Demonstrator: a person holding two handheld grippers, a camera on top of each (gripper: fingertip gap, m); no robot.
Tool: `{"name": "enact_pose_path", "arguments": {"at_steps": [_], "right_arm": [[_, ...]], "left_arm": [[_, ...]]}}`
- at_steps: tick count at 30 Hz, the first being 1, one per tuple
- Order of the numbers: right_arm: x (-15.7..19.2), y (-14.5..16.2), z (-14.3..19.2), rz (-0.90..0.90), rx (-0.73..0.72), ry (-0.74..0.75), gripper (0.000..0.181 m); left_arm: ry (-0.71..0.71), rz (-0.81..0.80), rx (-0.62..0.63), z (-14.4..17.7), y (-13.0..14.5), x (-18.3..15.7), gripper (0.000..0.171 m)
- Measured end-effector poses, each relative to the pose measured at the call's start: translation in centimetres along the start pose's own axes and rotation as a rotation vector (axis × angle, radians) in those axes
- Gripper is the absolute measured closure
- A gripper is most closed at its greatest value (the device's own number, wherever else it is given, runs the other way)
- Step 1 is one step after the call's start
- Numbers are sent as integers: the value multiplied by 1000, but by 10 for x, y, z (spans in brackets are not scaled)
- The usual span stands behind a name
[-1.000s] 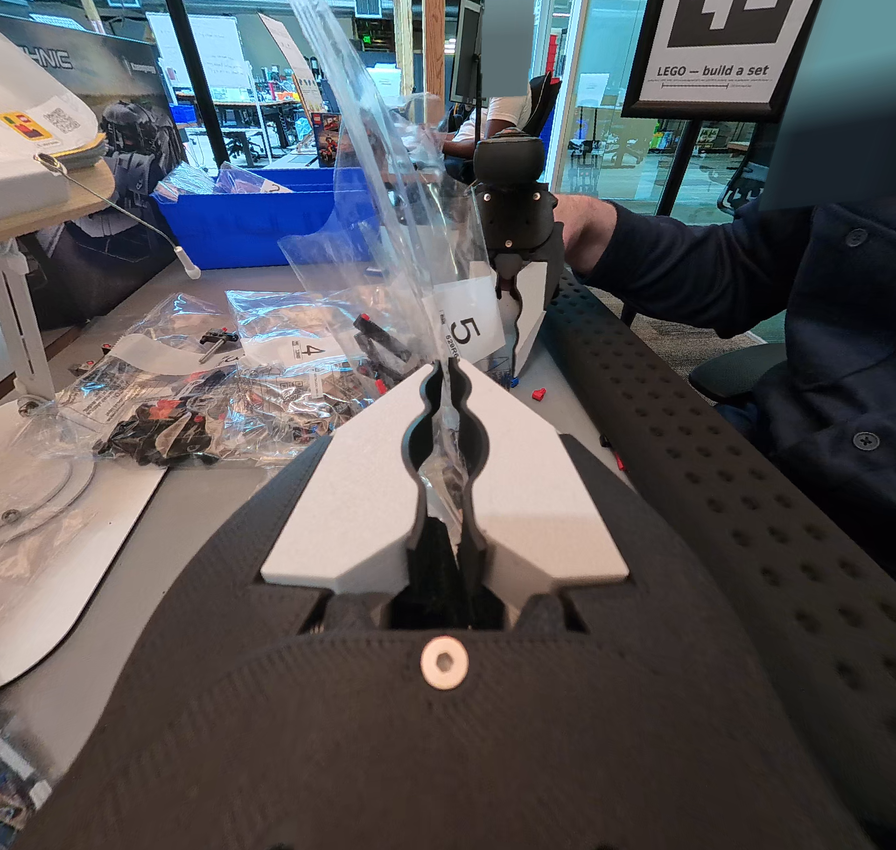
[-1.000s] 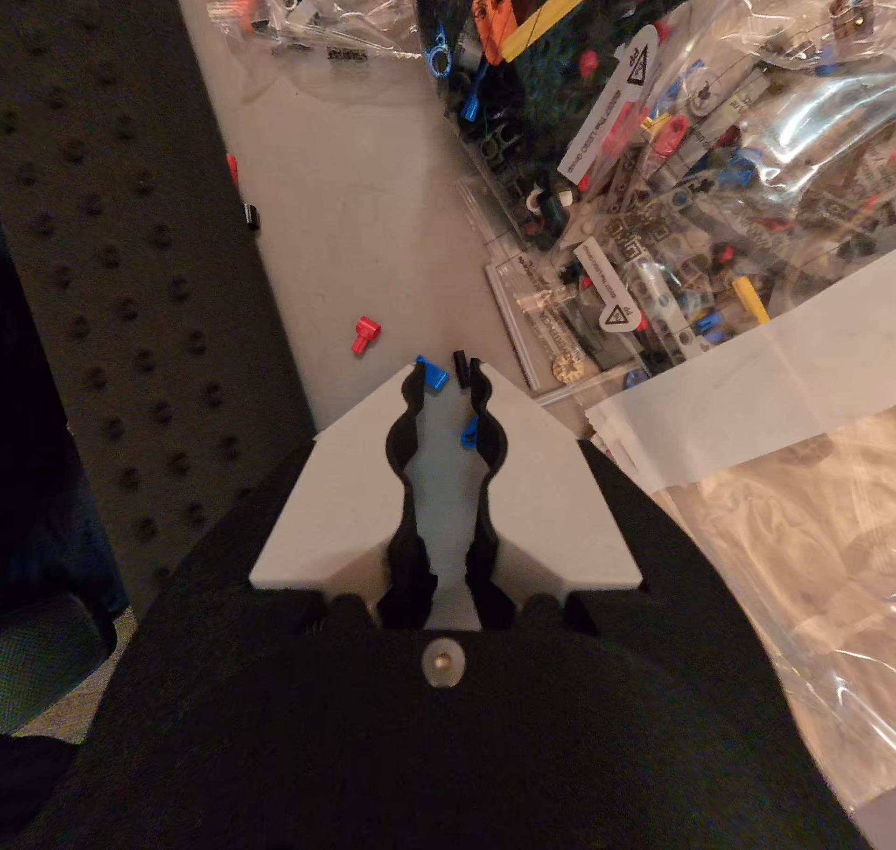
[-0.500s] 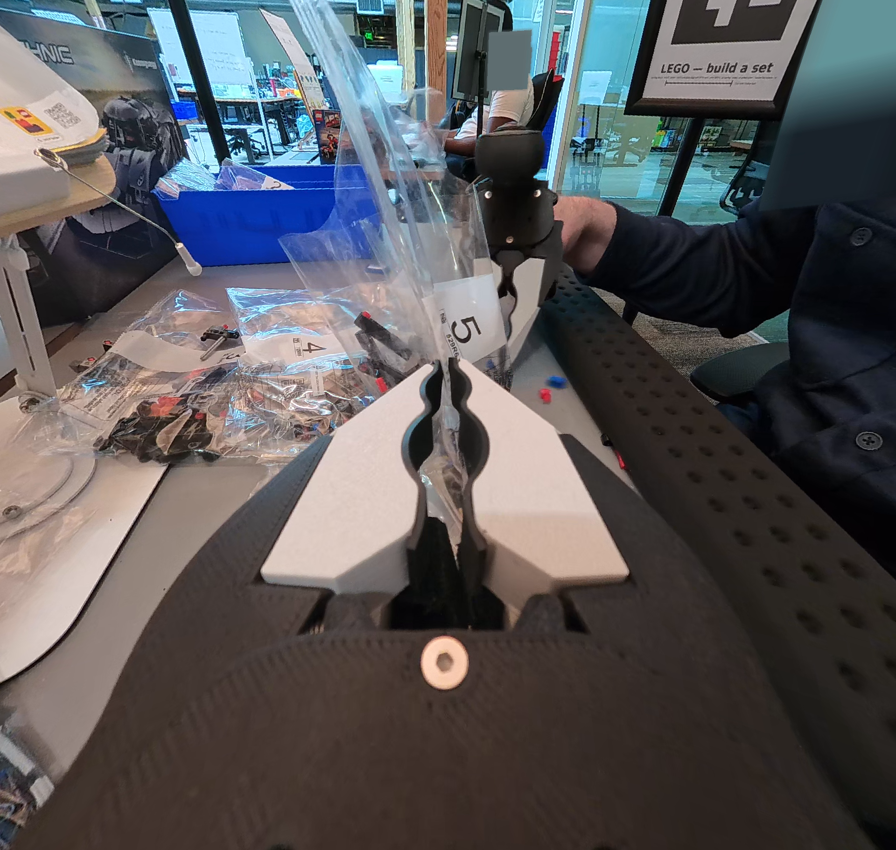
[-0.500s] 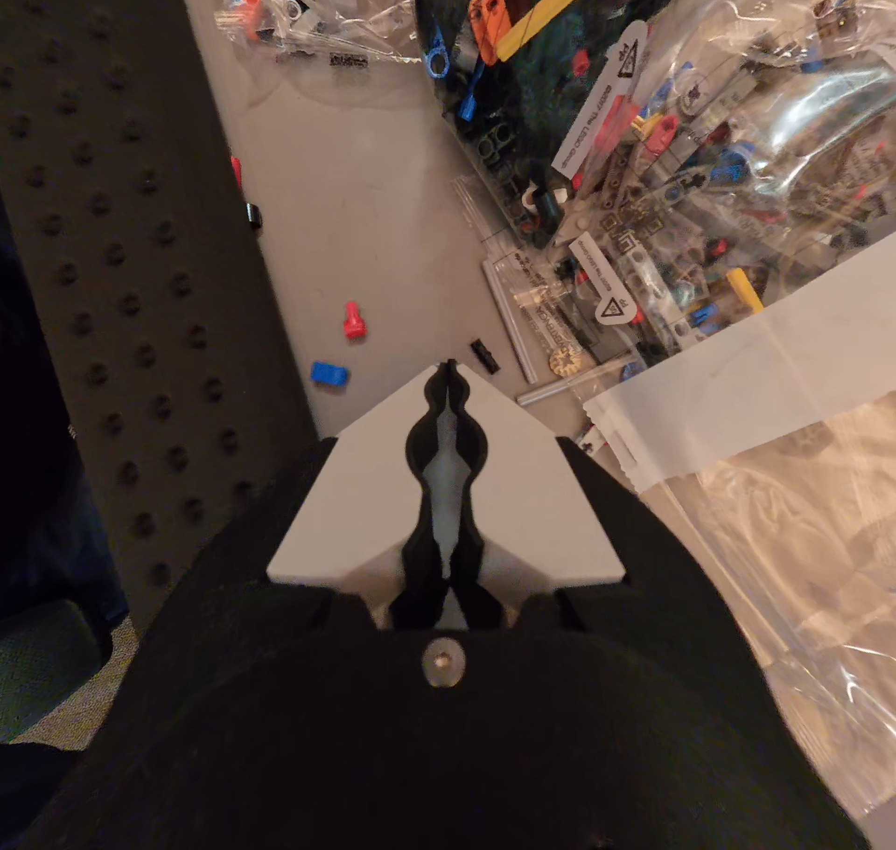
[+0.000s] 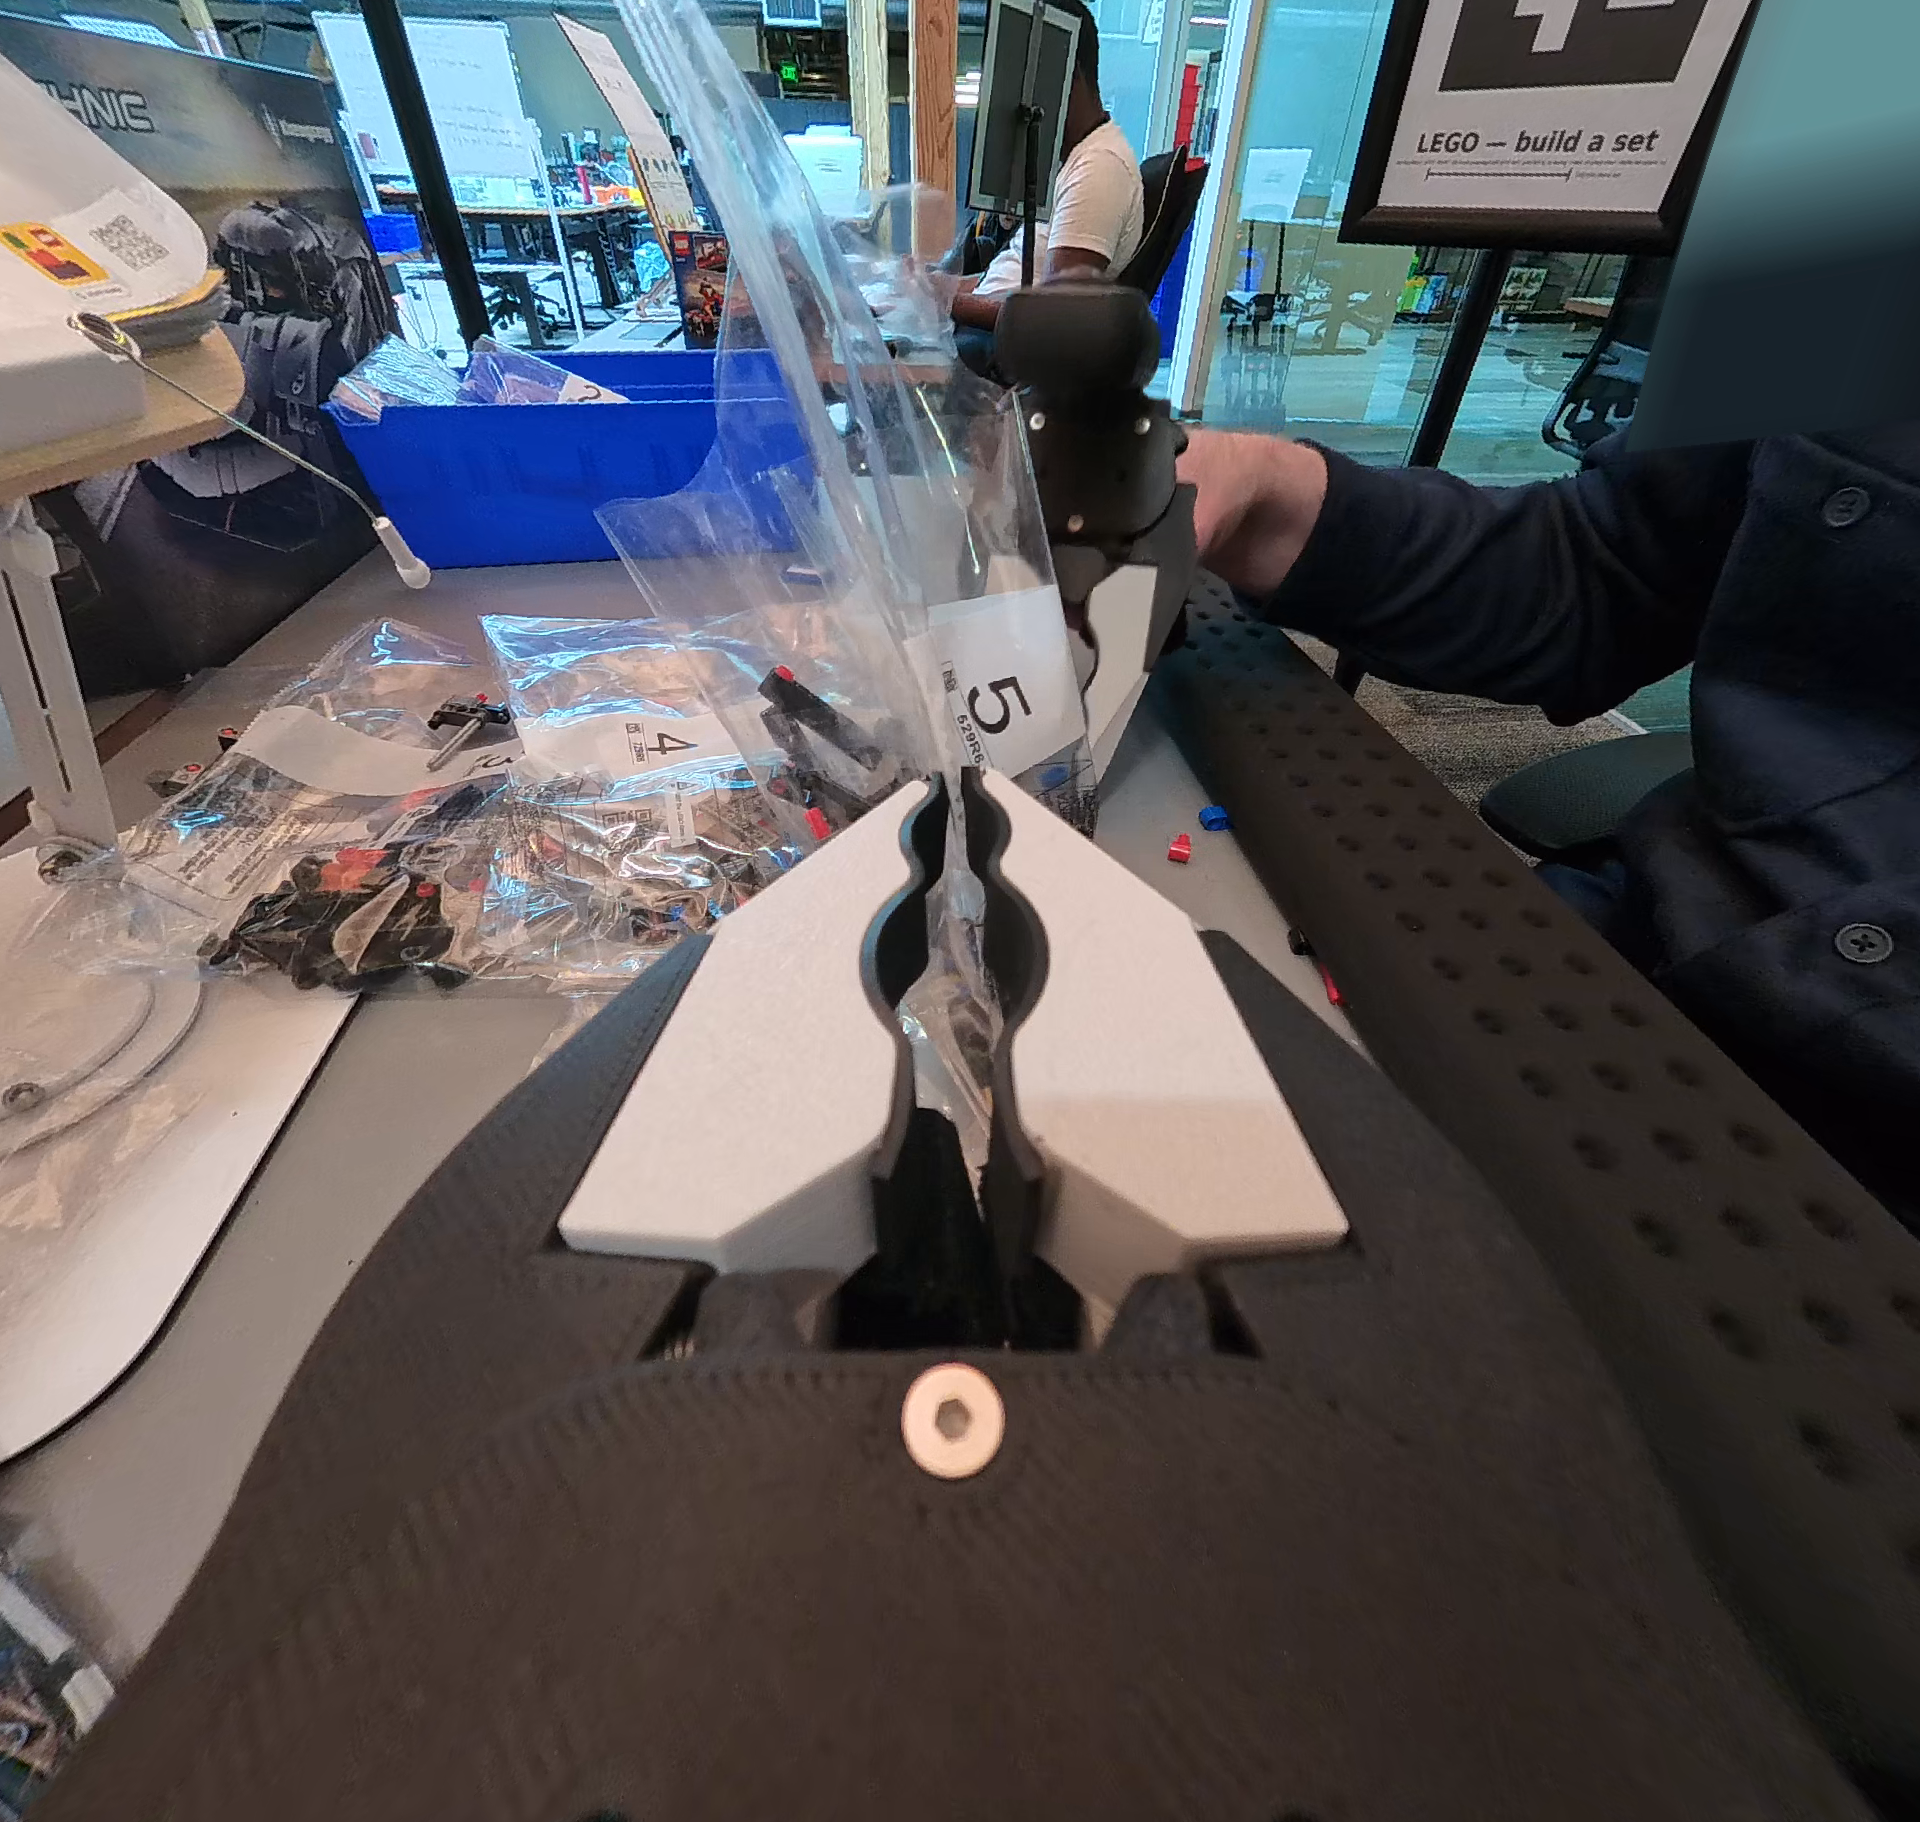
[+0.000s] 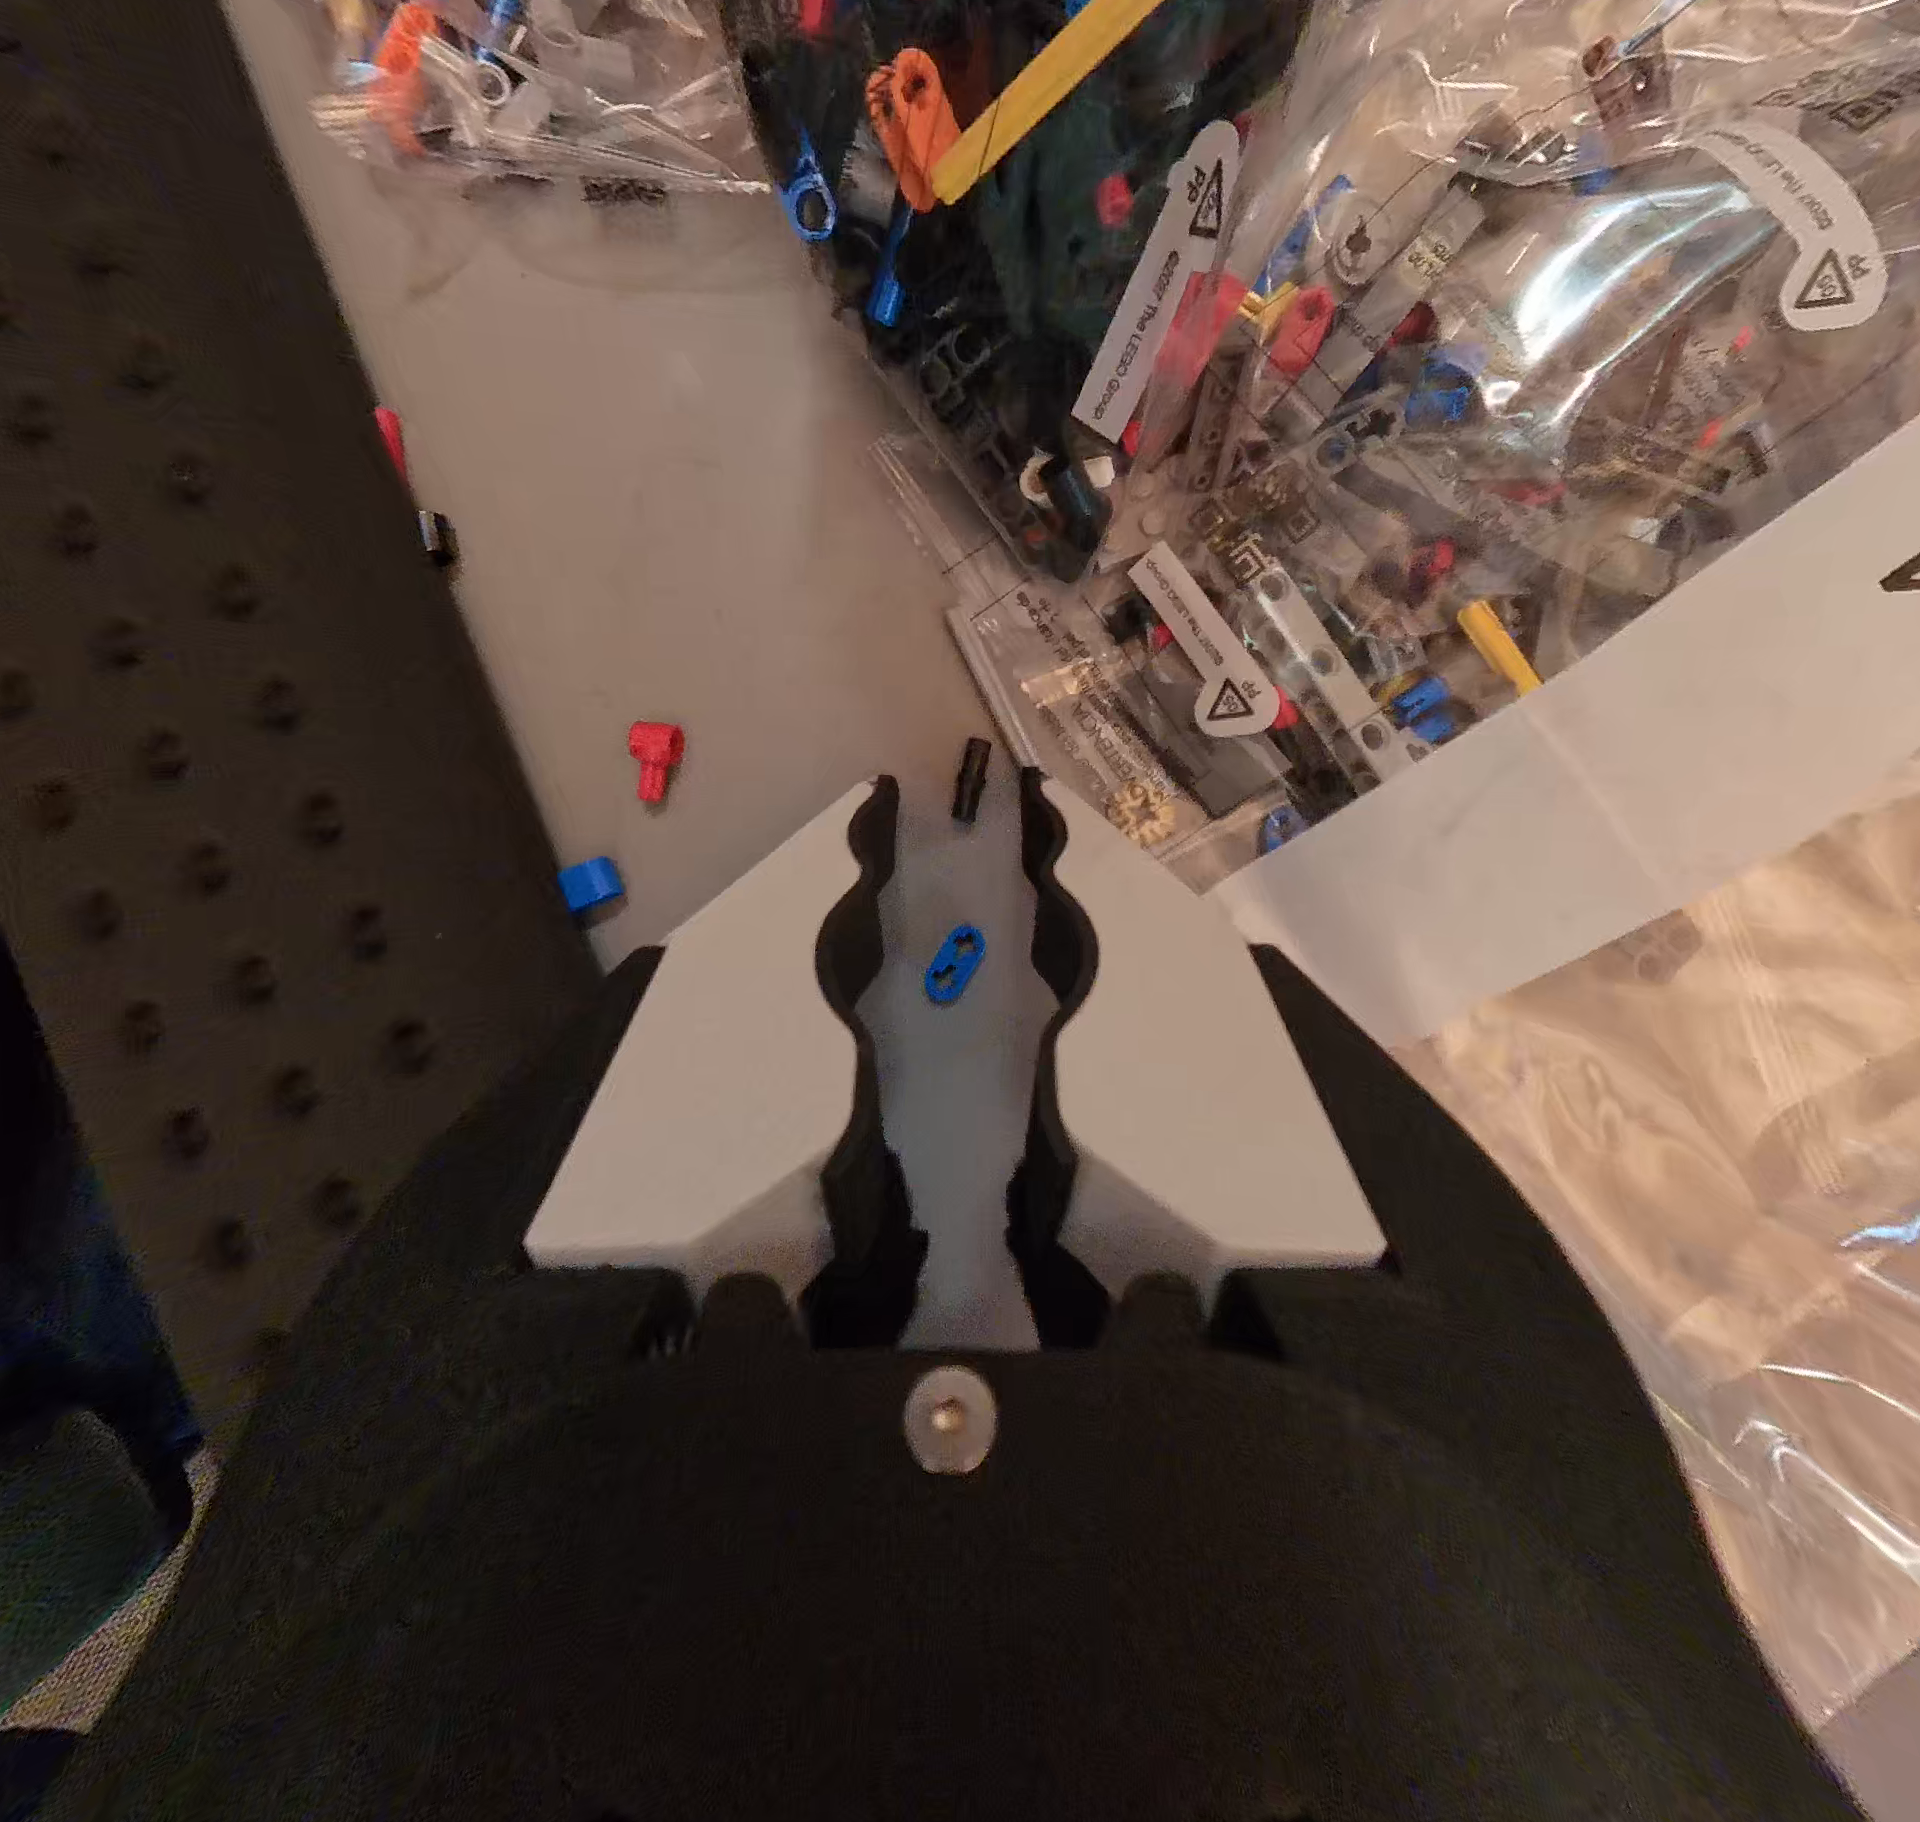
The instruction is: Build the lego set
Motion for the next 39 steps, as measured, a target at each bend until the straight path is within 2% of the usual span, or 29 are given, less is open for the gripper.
{"name": "enact_pose_path", "arguments": {"at_steps": [6,13,17,20,28,34,39], "right_arm": [[-3,-4,-3,13,14,85,164],[-6,-4,-3,65,54,128,160],[-8,-6,-4,67,52,79,162],[-5,-5,-4,66,50,38,174],[-1,-1,-4,28,34,-11,174],[0,1,4,-2,-60,-49,174],[-6,-2,41,-27,-186,-20,175]], "left_arm": [[0,-2,1,0,0,0,170],[1,-3,5,-1,0,-1,170],[0,-2,6,-1,0,-1,170],[0,-2,7,-1,0,0,169],[0,-3,12,-2,0,0,169],[1,-5,11,-1,0,-1,169],[1,-5,10,-2,0,-1,169]]}}
Point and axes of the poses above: each gripper's, where its closed fingertips meet, z back along the fingers, y out of its underside, x = y × z across the jaws, the point moved 8 cm from there along z, back along the fingers, and after that the axes turned 15 degrees about x, right-handed, at the moved point
